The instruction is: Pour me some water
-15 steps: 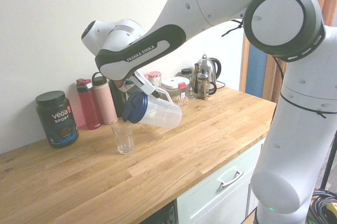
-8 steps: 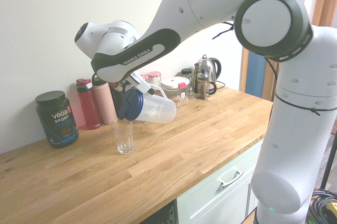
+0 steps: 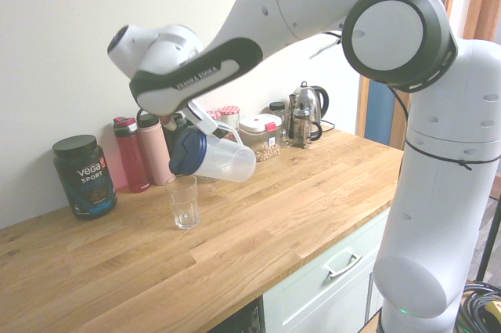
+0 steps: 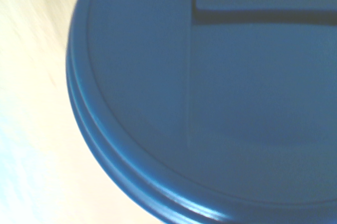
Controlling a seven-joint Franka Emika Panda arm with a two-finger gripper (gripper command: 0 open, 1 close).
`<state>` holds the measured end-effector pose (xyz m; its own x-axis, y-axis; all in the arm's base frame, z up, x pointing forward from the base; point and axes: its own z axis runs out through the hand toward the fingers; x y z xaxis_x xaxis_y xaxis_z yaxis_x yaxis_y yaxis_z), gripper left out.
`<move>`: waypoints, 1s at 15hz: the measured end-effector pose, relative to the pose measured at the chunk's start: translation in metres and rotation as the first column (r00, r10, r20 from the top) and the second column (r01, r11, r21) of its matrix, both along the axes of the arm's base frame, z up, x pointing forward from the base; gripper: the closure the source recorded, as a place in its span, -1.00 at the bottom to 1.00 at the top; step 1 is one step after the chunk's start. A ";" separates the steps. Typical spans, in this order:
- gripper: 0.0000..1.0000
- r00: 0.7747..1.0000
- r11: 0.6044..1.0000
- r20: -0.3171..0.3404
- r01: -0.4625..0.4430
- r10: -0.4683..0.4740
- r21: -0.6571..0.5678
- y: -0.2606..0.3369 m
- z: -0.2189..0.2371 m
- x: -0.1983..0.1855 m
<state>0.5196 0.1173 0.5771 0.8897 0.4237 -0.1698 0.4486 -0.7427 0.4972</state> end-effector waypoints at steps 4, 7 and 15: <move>1.00 0.989 0.959 0.017 0.136 -0.145 0.247 -0.066 0.084 -0.047; 1.00 0.960 0.883 -0.008 0.260 -0.279 0.390 -0.125 0.099 -0.067; 1.00 0.768 0.613 -0.044 0.543 -0.639 0.574 -0.254 0.005 -0.112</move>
